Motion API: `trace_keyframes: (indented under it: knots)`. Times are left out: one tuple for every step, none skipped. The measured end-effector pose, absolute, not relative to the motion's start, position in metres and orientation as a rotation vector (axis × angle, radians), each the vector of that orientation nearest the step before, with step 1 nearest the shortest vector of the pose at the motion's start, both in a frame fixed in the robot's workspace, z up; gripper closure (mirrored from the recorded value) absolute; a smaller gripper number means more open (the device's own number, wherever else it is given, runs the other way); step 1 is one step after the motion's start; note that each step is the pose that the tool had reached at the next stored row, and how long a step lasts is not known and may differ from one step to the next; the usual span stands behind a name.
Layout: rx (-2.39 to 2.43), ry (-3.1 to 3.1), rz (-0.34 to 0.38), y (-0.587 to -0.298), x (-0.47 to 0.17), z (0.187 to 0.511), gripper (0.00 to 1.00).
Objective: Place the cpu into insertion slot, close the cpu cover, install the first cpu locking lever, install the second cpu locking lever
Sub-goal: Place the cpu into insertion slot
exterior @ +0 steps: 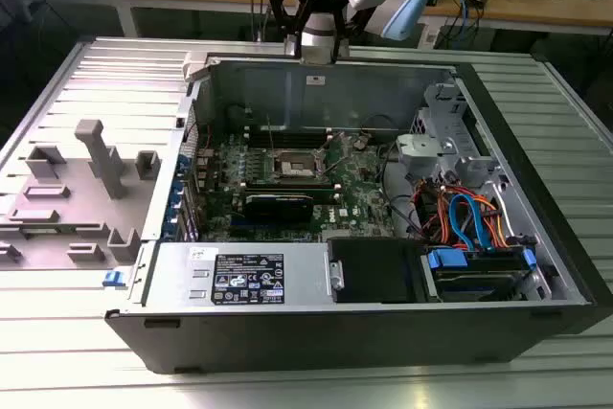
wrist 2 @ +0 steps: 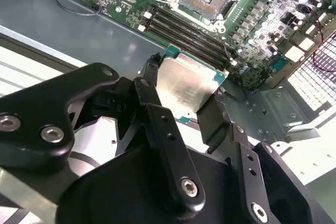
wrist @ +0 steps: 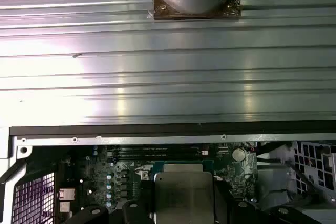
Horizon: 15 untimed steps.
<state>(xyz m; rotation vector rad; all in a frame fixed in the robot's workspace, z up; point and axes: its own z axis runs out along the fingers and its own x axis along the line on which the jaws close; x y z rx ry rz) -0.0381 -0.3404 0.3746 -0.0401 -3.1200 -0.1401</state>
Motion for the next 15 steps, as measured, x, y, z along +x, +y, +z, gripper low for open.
trace_keyframes:
  knots:
    - [-0.04, -3.12, -0.14, -0.342, -0.038, 0.3746, 0.45]
    - [-0.04, -3.12, -0.14, -0.3437, -0.038, 0.3746, 0.45]
    - [-0.04, -3.12, -0.14, -0.3449, -0.038, 0.3746, 0.45]
    - [-0.04, -3.12, -0.14, -0.346, -0.038, 0.3746, 0.45]
    - [-0.04, -3.12, -0.14, -0.3471, -0.0381, 0.3746, 0.45]
    - [-0.04, -3.12, -0.14, -0.3477, -0.038, 0.3746, 0.45]
    - [-0.04, -3.12, -0.14, -0.3479, -0.0381, 0.3745, 0.45]
    - [-0.04, -3.12, -0.14, -0.3479, -0.0381, 0.3745, 0.45]
    - [-0.04, -3.12, -0.14, -0.3479, -0.038, 0.3746, 0.45]
    - [-0.04, -3.12, -0.14, -0.3481, -0.0381, 0.3746, 0.45]
    - [-0.04, -3.12, -0.14, -0.3486, -0.038, 0.3746, 0.45]
    - [-0.04, -3.12, -0.14, -0.3493, -0.038, 0.3746, 0.45]
    - [-0.04, -3.12, -0.14, -0.3498, -0.038, 0.3746, 0.45]
    - [-0.04, -3.12, -0.14, -0.3506, -0.038, 0.3746, 0.45]
    - [-0.04, -3.12, -0.14, -0.3516, -0.0381, 0.3746, 0.45]
